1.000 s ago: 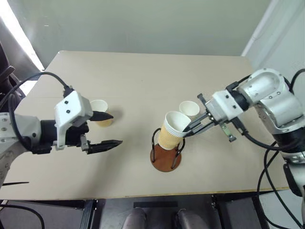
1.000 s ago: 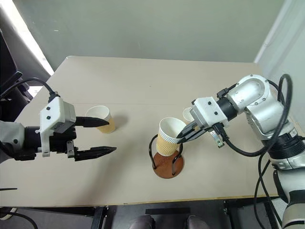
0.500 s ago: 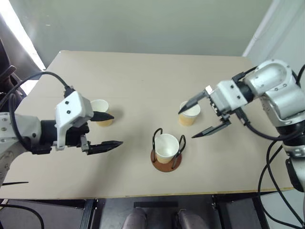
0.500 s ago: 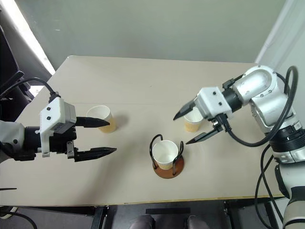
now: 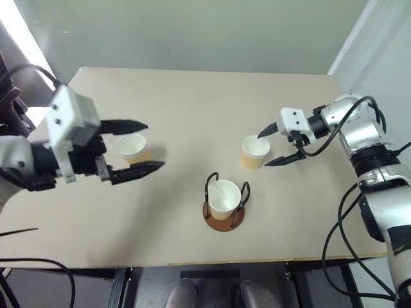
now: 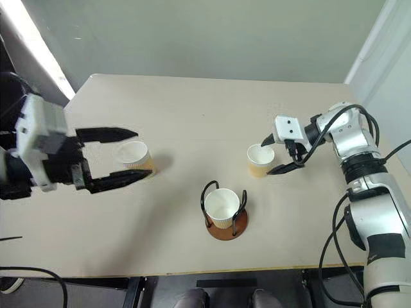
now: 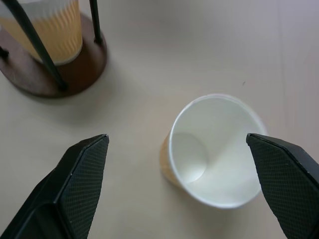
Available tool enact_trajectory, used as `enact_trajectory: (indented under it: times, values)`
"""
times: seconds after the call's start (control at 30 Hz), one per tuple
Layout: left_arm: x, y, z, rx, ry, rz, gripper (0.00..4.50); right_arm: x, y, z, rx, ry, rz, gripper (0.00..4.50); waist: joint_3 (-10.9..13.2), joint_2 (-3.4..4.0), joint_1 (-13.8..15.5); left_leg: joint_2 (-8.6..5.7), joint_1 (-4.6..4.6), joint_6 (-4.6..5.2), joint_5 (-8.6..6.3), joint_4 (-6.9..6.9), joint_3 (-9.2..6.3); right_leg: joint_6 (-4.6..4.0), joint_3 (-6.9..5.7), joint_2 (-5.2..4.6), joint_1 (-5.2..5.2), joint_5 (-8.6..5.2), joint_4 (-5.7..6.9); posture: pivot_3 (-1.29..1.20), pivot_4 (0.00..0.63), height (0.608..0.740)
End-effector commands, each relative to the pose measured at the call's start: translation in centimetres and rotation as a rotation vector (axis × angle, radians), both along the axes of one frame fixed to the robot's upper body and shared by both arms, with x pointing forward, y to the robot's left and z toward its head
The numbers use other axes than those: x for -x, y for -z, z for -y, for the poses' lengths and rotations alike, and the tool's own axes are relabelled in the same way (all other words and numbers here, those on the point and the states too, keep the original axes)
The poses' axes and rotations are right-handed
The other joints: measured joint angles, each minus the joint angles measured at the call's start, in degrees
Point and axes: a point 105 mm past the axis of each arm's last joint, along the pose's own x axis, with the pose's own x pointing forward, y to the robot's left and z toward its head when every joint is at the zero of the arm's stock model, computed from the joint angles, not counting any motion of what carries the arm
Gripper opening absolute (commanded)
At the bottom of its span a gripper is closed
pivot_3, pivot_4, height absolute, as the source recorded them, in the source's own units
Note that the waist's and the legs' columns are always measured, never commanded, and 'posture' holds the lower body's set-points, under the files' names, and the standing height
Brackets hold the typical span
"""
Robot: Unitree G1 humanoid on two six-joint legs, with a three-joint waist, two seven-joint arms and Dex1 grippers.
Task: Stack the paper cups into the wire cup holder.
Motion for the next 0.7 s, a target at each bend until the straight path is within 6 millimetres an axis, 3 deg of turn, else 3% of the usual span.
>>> enact_trajectory:
  times: [0.03,0.3,0.4,0.6,0.7]
  values:
    - [1.1,-0.7,0.1,-0.002,0.024,0.01,4.5,-0.4,0.0,-0.1,0.019,-0.001,0.033,4.47,0.0,0.03,-0.1,0.0,0.02,0.0,0.0,0.0,0.02,0.0,0.02,0.0,0.01,0.0,0.0,0.0,0.15,0.74]
    - [1.6,0.3,0.1,-0.022,0.016,-0.033,4.5,-1.2,2.0,-0.7,0.081,0.015,0.061,4.47,0.0,0.02,-0.1,0.0,0.05,-0.02,0.01,0.01,0.01,-0.01,0.02,-0.01,0.02,0.0,0.02,0.0,0.15,0.74]
    - [1.8,0.2,0.2,-0.021,0.02,-0.03,4.5,-1.4,2.3,-0.9,0.095,0.007,0.079,3.67,0.0,0.03,-0.1,0.0,0.05,-0.02,0.01,0.01,0.01,-0.01,0.01,-0.01,0.02,0.0,0.02,0.0,0.15,0.74]
    - [2.0,0.3,0.3,-0.001,0.022,-0.03,4.5,-1.6,2.6,-1.8,0.113,-0.019,0.106,1.45,0.0,0.02,-0.1,0.01,0.05,-0.05,-0.01,0.0,0.0,-0.02,0.01,-0.01,0.02,0.01,0.02,0.0,0.15,0.74]
    - [2.0,0.5,0.3,-0.001,0.018,-0.032,4.5,-1.5,1.6,-1.7,0.107,-0.034,0.131,0.29,0.0,0.03,0.0,0.01,0.05,-0.06,-0.01,0.0,0.0,-0.02,0.01,-0.01,0.02,0.01,0.02,0.0,0.15,0.74]
